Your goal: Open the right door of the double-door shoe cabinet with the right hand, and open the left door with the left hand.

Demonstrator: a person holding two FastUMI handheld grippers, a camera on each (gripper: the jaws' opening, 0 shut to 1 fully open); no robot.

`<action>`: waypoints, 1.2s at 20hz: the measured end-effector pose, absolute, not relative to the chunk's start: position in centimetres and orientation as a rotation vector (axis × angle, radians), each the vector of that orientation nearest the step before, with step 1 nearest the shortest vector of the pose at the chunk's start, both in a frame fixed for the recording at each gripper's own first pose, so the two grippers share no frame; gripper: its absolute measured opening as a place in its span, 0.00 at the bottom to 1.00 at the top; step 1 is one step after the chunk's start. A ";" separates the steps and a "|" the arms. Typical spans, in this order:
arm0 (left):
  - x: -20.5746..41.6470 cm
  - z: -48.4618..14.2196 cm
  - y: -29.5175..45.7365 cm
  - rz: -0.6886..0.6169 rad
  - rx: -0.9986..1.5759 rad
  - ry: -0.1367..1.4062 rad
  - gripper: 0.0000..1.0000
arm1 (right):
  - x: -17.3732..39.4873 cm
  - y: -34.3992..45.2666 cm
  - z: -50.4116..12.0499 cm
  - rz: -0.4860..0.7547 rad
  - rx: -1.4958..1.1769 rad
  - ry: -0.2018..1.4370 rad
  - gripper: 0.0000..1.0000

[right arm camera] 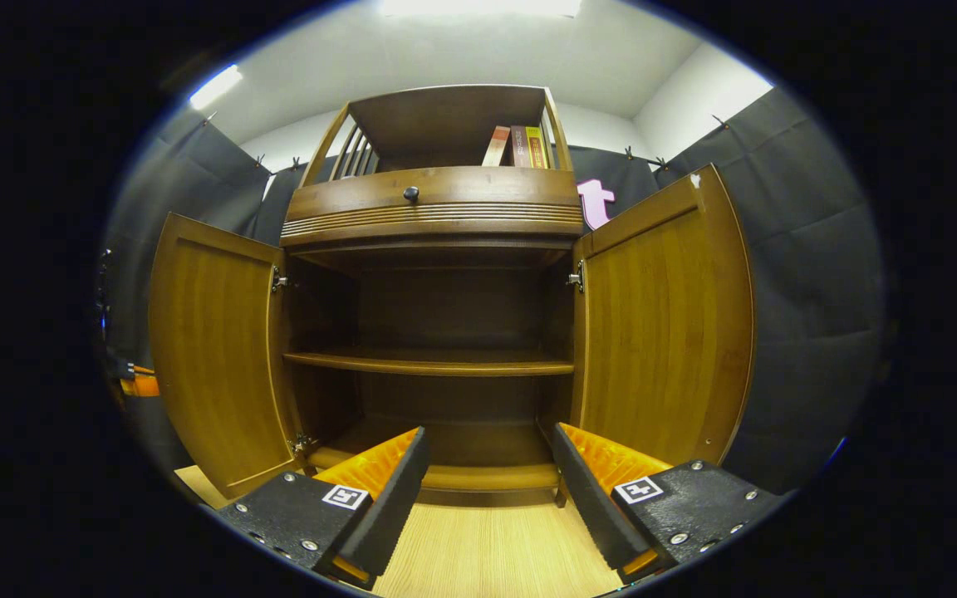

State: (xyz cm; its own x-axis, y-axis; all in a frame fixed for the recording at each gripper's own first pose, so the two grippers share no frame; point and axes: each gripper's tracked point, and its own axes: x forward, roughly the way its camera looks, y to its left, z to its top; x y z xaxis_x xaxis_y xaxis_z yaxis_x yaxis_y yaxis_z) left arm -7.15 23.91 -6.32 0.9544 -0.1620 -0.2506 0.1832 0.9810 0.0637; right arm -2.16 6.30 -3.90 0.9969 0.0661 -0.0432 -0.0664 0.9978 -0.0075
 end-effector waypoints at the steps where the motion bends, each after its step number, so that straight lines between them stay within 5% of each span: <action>1: -8.3 -5.7 23.3 -0.164 0.084 0.242 0.17 | -2.0 6.1 -4.1 0.067 -0.012 0.052 0.92; 5: -10.5 -1.5 18.1 -0.175 0.038 0.176 0.17 | -1.1 6.2 -4.7 0.086 -0.006 0.069 0.92; 11: -4.8 1.0 9.0 -0.157 -0.003 0.073 0.17 | -0.6 5.4 -3.8 0.119 0.011 0.061 0.92; 21: 1.8 -3.5 3.1 0.029 -0.041 0.066 0.17 | -0.2 0.5 -4.5 0.114 0.033 0.095 0.92; 23: 2.2 -3.9 3.3 0.067 -0.060 0.054 0.18 | 0.1 -0.1 -5.0 0.113 0.041 0.103 0.92; 24: 2.5 -3.8 3.7 0.092 -0.046 0.043 0.32 | 0.4 -0.4 -5.2 0.110 0.044 0.105 0.92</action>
State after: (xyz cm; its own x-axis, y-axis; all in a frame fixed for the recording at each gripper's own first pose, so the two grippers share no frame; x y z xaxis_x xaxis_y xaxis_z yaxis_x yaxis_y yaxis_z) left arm 2.55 3.70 -3.77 0.9949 0.0905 -0.0449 -0.0925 0.9947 -0.0441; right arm 0.43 -0.42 -5.20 0.9885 0.1118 -0.1020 -0.1072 0.9930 0.0497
